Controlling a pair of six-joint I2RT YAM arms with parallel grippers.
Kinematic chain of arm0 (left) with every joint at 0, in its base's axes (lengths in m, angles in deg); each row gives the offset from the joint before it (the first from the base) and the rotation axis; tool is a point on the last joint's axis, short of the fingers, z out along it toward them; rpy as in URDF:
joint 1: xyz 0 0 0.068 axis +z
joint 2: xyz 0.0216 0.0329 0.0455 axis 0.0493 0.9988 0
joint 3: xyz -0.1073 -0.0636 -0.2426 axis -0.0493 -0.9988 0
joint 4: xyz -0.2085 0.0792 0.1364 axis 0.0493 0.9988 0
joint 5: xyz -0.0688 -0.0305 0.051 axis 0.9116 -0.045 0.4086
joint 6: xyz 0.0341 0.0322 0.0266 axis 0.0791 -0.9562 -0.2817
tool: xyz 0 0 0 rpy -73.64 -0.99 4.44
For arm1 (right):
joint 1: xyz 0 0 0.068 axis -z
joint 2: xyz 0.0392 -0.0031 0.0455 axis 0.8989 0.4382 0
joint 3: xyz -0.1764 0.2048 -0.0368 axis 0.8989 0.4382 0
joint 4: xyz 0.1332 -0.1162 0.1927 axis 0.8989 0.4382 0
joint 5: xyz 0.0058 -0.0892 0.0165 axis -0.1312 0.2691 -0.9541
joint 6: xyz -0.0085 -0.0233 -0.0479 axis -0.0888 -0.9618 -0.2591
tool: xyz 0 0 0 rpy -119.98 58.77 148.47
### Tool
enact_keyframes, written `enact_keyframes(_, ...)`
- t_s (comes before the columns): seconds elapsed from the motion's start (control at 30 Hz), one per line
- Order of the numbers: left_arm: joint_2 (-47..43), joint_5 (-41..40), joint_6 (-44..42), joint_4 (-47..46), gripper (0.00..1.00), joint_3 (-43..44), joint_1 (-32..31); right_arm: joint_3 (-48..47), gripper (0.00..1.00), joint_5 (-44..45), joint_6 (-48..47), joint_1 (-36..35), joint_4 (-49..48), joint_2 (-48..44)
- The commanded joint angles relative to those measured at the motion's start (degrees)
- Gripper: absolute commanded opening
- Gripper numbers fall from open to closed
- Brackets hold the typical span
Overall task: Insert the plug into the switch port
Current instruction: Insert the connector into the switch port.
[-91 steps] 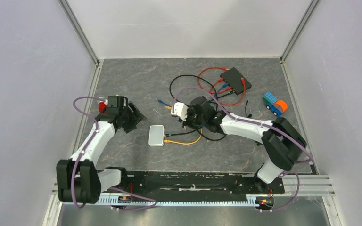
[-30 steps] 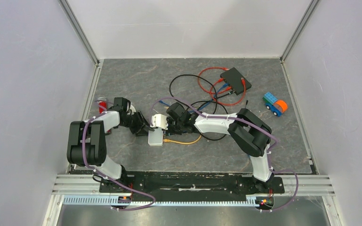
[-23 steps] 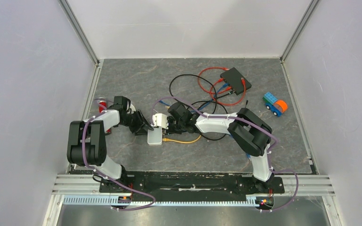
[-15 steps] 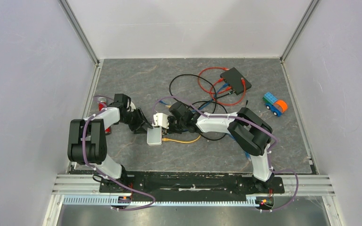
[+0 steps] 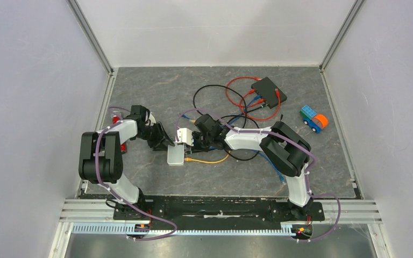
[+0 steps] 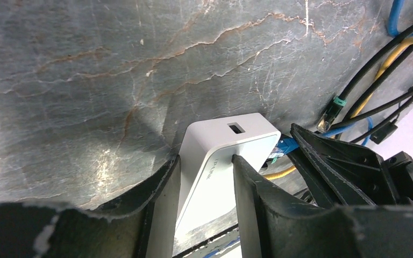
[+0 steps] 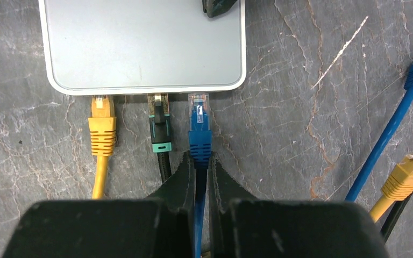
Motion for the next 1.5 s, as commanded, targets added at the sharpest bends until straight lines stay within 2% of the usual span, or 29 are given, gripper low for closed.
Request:
enact_keyframes(0.0,1.9,3.0,-2.4,-1.3,0.46,0.7,-0.1,0.5,0.00,0.1,-0.1,-0.5,1.7,3.8)
enact_keyframes(0.33,2.3,3.4,-2.8,-1.1,0.45,1.2,-0.1,2.3,0.00,14.2,1.6,-0.7,2.8,0.5)
enact_keyframes(0.5,2.3,3.9,-2.7,-1.3,0.45,1.1,-0.1,0.0,0.00,17.2,-0.7,-1.8,7.5,1.3)
enact_keyframes(0.83,2.4,5.1,-2.5,-2.0,0.45,0.7,-0.1,-3.2,0.00,14.4,-3.2,-3.7,15.0,0.8)
enact_keyframes(1.0,2.7,6.1,-2.2,-2.5,0.44,0.5,-0.1,-4.6,0.00,11.3,-3.1,-3.8,15.6,1.4)
enact_keyframes(1.47,2.7,7.2,-2.0,-3.1,0.43,0.2,-0.1,-10.6,0.00,11.3,-1.0,-3.8,17.7,5.4)
